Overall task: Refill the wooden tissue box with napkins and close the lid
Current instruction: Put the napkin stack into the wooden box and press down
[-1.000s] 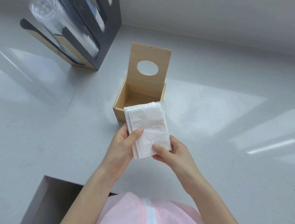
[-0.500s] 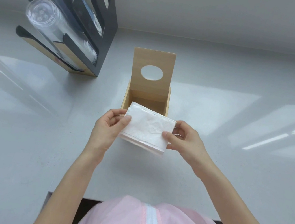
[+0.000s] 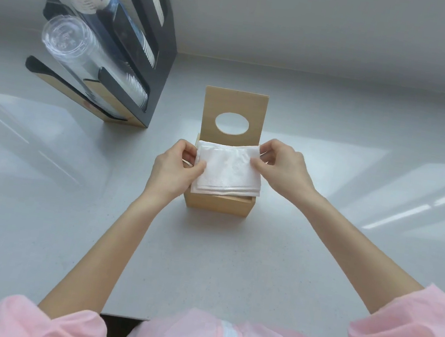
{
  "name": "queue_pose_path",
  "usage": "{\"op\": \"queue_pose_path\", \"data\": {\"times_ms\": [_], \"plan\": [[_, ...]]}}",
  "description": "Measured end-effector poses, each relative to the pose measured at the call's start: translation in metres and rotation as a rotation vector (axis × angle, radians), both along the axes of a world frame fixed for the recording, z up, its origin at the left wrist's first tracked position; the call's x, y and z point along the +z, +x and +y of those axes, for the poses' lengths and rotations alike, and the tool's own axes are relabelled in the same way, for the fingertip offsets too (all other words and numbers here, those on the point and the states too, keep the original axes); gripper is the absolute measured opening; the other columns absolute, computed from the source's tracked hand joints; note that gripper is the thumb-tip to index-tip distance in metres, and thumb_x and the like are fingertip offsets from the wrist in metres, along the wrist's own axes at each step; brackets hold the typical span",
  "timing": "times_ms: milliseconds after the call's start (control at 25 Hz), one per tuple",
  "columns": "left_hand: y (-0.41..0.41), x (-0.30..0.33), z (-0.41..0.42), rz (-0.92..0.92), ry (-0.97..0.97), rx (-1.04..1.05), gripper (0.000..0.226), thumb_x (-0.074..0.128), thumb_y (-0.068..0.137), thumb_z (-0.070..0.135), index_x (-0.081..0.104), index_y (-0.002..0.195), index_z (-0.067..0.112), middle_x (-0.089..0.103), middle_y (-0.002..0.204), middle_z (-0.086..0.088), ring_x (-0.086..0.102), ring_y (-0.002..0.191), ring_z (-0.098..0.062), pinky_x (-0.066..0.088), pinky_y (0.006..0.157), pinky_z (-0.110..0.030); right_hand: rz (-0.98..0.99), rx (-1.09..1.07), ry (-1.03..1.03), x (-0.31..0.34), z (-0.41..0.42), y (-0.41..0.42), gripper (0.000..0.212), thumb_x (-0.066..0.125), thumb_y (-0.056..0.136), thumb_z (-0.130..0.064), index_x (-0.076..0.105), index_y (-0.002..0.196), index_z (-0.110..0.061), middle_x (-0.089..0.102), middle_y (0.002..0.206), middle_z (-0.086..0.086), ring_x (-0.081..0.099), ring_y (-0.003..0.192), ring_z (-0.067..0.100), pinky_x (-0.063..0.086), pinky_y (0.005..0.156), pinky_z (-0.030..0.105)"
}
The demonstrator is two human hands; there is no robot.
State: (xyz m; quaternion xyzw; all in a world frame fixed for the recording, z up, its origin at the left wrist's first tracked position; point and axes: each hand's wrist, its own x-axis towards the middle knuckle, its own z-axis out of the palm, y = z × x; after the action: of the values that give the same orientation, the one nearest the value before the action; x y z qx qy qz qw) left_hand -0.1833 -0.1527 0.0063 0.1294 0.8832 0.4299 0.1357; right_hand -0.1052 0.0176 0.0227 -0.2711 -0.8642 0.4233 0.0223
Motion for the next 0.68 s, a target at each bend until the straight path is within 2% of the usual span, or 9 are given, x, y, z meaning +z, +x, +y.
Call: {"op": "queue_pose_path", "data": {"times_ms": [120,200,320,400,480,560,600,680], "plan": [[-0.004,-0.003,0.002,0.061,-0.080,-0.046,0.010,0.059,0.084,0.021,0.051,0.088,0.016,0.059,0.086,0.003,0.047,0.068,-0.017,0.036,0.059,-0.025,-0.044,0.063,0.209,-0.004,-0.003,-0.004,0.019,0.049,0.090,-0.025,0.057,0.103,-0.013,0.067,0.102,-0.001,0.059,0.091,0.025,0.044,0.071,0.033],[-0.004,-0.003,0.004,0.183,-0.203,-0.091,0.009,0.055,0.086,0.023,0.052,0.088,0.015,0.062,0.088,0.003,0.048,0.069,-0.020,0.034,0.062,-0.027,-0.085,0.141,0.422,-0.006,-0.006,-0.008,0.018,0.045,0.091,-0.023,0.053,0.102,-0.013,0.068,0.101,0.002,0.058,0.089,0.031,0.038,0.066,0.033],[-0.003,-0.003,0.010,0.361,-0.440,-0.172,0.013,0.050,0.088,0.021,0.053,0.094,0.011,0.066,0.094,-0.003,0.057,0.085,-0.029,0.034,0.063,-0.030,-0.171,0.247,0.624,-0.003,-0.012,-0.014,0.012,0.043,0.090,-0.017,0.050,0.098,-0.010,0.059,0.083,0.009,0.050,0.077,0.033,0.030,0.058,0.031],[-0.002,-0.005,0.013,0.427,-0.564,-0.242,0.013,0.048,0.088,0.019,0.053,0.096,0.009,0.066,0.095,-0.006,0.058,0.087,-0.031,0.033,0.061,-0.031,-0.262,0.297,0.675,-0.003,-0.016,-0.016,0.003,0.045,0.088,-0.008,0.044,0.088,-0.011,0.039,0.064,0.004,0.042,0.072,0.031,0.021,0.048,0.028],[-0.001,-0.008,0.020,0.491,-0.688,-0.323,0.011,0.046,0.089,0.013,0.051,0.096,0.008,0.066,0.095,-0.008,0.056,0.083,-0.031,0.029,0.058,-0.032,-0.327,0.362,0.760,-0.004,-0.022,-0.019,0.015,0.046,0.085,0.000,0.037,0.081,-0.011,0.028,0.059,0.001,0.041,0.072,0.030,0.014,0.044,0.027],[0.000,-0.011,0.029,0.562,-0.795,-0.409,0.011,0.046,0.088,0.008,0.051,0.097,0.009,0.066,0.097,-0.008,0.054,0.087,-0.028,0.026,0.057,-0.032,-0.355,0.437,0.824,-0.005,-0.029,-0.022,0.018,0.048,0.084,0.004,0.039,0.076,-0.010,0.048,0.068,0.002,0.051,0.080,0.034,0.017,0.046,0.026],[0.001,-0.013,0.033,0.580,-0.826,-0.447,0.012,0.047,0.088,0.006,0.052,0.099,0.009,0.066,0.098,-0.007,0.054,0.093,-0.027,0.025,0.058,-0.031,-0.366,0.477,0.853,-0.005,-0.033,-0.024,0.016,0.050,0.085,0.003,0.046,0.082,-0.012,0.061,0.083,0.003,0.058,0.090,0.034,0.024,0.050,0.026],[0.000,-0.017,0.040,0.583,-0.857,-0.495,0.013,0.047,0.088,0.007,0.051,0.101,0.008,0.068,0.100,-0.006,0.052,0.101,-0.026,0.023,0.064,-0.031,-0.376,0.534,0.906,-0.005,-0.039,-0.027,0.022,0.053,0.086,0.001,0.057,0.104,-0.012,0.066,0.109,0.004,0.061,0.106,0.027,0.031,0.063,0.026]]}}
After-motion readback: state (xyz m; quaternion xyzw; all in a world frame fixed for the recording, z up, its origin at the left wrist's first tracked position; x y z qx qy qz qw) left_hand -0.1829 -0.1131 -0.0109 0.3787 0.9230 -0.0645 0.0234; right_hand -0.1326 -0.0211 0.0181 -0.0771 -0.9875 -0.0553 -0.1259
